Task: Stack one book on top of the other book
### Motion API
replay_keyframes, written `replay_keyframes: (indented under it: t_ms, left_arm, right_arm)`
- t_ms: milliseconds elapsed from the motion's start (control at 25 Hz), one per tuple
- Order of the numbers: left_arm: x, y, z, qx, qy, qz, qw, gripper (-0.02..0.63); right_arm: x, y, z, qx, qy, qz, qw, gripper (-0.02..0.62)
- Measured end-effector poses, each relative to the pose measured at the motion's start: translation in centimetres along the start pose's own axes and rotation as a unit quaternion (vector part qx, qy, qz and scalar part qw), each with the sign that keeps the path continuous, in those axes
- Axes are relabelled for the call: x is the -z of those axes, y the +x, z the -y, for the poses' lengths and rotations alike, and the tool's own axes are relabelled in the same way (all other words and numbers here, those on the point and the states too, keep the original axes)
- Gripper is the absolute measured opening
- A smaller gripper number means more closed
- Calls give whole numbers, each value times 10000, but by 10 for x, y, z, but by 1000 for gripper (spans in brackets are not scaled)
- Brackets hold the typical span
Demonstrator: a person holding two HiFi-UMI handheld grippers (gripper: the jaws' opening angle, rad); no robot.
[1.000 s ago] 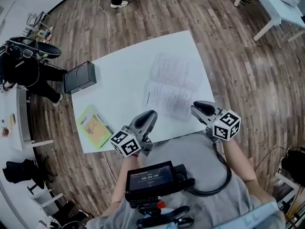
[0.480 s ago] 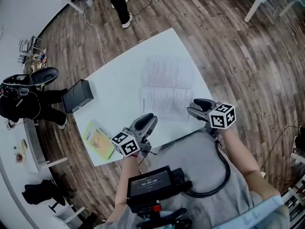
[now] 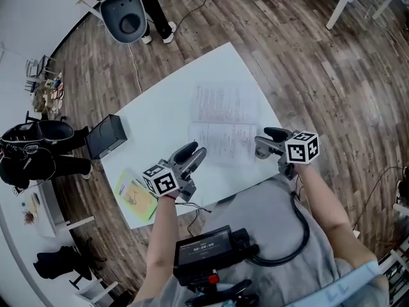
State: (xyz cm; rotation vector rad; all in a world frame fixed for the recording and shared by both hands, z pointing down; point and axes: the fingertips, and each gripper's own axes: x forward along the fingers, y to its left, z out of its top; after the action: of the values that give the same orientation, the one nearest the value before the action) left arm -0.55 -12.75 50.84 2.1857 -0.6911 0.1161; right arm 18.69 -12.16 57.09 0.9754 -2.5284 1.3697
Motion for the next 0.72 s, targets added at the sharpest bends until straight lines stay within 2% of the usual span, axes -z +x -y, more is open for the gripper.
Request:
replay_keyframes:
  t_ms: [280,560,720]
  left_arm:
    - [-21,10,-42,61,-679,-239,9974,201]
    - [-31,23,-98,-339,-603,-840,9941,202]
    - [-28,29,-121,-388,-846,-1411,9856,202]
  right_arm:
    - [-16,6,17,-44,349,50,9994,238]
    - [-22,21,44,3,758,-22,9971,238]
    - [-25,34,61,-101,1179,-53,9930,238]
